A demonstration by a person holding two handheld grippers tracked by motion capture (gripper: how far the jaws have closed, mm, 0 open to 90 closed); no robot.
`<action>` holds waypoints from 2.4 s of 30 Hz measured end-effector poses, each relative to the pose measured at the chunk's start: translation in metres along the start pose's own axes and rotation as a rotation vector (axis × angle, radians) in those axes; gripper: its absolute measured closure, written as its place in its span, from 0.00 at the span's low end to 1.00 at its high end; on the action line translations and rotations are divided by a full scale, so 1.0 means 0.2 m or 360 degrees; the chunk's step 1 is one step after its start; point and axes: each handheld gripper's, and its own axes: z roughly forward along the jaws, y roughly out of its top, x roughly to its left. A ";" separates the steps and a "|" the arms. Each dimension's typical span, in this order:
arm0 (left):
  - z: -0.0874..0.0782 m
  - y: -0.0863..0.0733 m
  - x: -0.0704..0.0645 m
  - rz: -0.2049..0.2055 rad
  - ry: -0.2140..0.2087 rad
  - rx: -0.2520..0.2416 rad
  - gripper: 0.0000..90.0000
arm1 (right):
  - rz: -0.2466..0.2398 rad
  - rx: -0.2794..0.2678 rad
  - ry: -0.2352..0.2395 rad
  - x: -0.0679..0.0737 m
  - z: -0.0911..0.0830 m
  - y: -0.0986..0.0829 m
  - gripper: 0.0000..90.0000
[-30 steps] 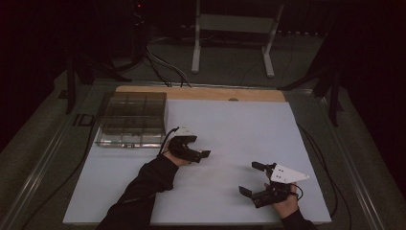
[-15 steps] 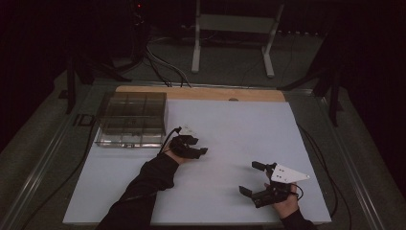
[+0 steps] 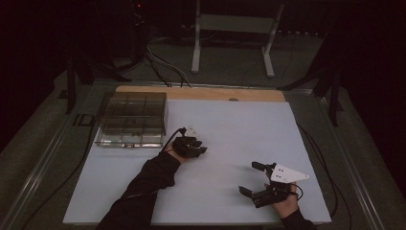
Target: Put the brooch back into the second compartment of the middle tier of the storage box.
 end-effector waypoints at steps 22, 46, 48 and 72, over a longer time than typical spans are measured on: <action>-0.02 0.00 -0.07 0.0099 -0.0032 0.0045 0.97 | 0.0001 0.0011 -0.0001 0.00 0.01 0.00 0.00; -0.20 0.07 -0.11 0.0123 -0.0062 -0.0011 0.97 | 0.0001 0.0008 0.0002 0.00 0.01 0.00 0.00; -0.22 0.07 -0.11 0.0130 -0.0060 -0.0011 0.97 | 0.0001 0.0013 0.0001 0.00 0.01 0.00 0.00; -0.41 0.10 -0.08 0.0127 -0.0012 -0.0032 0.97 | 0.0004 0.0018 0.0001 0.00 0.02 0.00 0.00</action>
